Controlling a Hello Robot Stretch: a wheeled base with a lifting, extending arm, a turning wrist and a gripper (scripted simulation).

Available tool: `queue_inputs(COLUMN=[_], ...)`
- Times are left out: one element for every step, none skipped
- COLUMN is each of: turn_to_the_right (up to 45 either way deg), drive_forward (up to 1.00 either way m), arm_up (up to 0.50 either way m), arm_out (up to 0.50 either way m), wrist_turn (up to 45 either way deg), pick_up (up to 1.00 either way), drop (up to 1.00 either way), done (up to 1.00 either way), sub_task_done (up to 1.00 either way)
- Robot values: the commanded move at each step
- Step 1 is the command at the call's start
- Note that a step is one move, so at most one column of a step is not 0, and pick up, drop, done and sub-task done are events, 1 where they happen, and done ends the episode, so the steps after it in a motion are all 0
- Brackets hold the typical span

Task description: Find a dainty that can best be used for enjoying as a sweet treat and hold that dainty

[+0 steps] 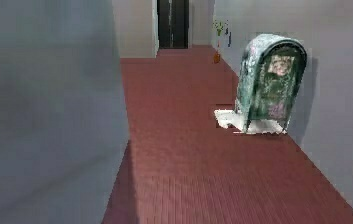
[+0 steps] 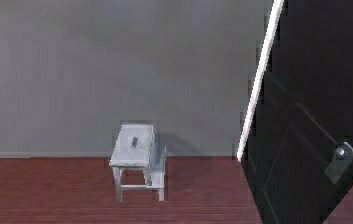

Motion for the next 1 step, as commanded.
queue_inputs(turn_to_the_right=[0.0], drive_forward=[1.0], arm_up=[0.0], arm_out=[0.0], wrist_turn=[0.0], pick_up=[0.0], drop=[0.0], done=[0.0], sub_task_done=[0.0])
